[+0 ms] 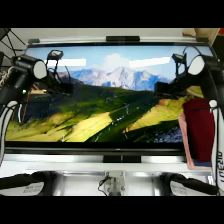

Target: Fold the shirts.

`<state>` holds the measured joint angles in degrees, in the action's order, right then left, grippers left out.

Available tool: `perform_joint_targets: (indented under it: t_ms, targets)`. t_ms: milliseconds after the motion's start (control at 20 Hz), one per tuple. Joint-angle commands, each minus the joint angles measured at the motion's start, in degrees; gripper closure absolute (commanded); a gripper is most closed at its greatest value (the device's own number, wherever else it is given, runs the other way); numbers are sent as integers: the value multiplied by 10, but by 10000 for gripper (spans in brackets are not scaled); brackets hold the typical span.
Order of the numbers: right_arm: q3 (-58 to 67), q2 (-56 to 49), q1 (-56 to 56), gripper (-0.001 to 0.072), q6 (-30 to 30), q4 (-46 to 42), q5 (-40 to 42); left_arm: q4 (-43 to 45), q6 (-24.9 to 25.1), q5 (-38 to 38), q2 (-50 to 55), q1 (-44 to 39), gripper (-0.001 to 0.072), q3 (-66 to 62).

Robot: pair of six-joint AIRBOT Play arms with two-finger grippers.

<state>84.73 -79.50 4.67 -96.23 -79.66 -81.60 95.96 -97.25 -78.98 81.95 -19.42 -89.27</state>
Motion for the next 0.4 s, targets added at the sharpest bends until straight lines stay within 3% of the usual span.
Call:
perform_joint_targets:
  t_ms: [0,350]
  targets:
    - [1,-7,7,160,-1,2,-5,-5,-6,0,2,2,-6,0]
    - [1,-7,7,160,-1,2,-5,-5,-4,-9,3,2,-6,0]
